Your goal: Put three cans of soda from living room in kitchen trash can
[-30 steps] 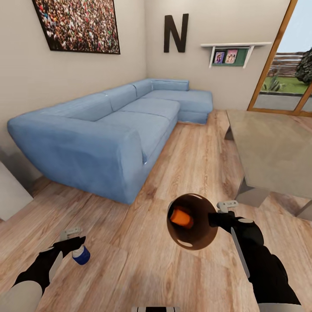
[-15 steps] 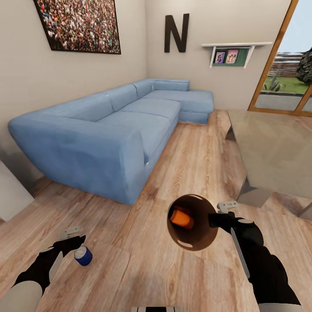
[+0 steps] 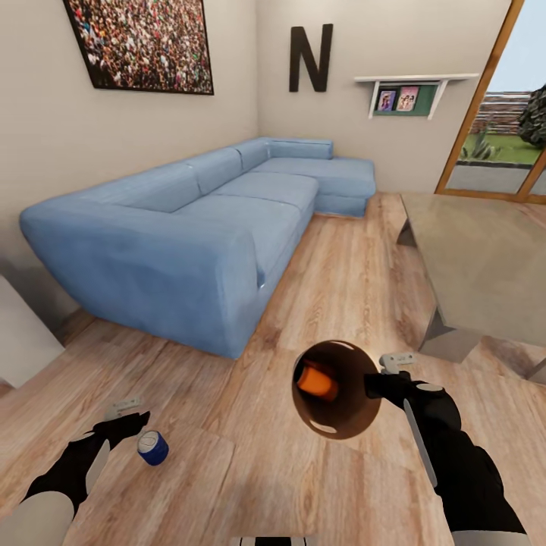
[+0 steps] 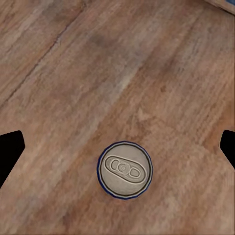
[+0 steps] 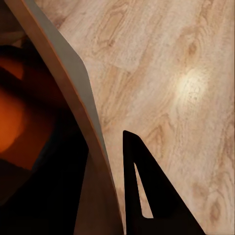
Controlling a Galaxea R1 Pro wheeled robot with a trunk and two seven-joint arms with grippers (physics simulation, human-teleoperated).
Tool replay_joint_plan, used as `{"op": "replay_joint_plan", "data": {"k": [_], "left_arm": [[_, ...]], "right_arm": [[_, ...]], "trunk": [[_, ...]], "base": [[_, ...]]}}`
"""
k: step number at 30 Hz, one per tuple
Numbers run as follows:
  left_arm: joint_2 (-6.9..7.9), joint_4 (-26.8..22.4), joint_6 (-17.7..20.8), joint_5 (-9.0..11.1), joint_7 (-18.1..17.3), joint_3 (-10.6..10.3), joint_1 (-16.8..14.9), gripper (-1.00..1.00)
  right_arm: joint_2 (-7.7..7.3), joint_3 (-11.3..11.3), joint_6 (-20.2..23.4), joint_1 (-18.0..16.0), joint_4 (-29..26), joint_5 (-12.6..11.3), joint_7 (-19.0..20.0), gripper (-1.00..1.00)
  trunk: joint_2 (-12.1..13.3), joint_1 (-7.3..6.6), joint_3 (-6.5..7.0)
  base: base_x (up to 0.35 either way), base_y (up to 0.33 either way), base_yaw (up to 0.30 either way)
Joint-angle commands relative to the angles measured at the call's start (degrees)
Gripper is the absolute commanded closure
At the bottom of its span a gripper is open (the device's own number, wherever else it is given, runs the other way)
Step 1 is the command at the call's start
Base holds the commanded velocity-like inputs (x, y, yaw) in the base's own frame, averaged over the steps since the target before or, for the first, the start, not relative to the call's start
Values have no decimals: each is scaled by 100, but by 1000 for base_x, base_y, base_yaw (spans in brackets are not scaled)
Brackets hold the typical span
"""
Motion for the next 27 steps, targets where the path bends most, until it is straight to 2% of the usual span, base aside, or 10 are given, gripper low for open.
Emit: {"op": "replay_joint_plan", "data": {"k": [1, 11, 25, 27], "left_arm": [[-2, 0, -2, 1, 2, -3, 0, -100], [-4, 1, -4, 5, 4, -4, 0, -100], [-12, 9, -1, -65, 25, -21, 0, -100], [-12, 4, -4, -59, 28, -24, 0, -100]], "right_arm": [[0, -1, 1, -2, 1, -28, 22, 100], [0, -5, 1, -2, 5, -28, 22, 100], [-7, -18, 12, -13, -83, -13, 34, 100], [-5, 18, 15, -16, -135, -11, 35, 100]], "trunk": [[0, -1, 1], [0, -1, 1], [-19, 36, -310], [-19, 36, -310]], "base": [[0, 58, 0], [0, 17, 0], [0, 0, 0], [0, 0, 0]]}}
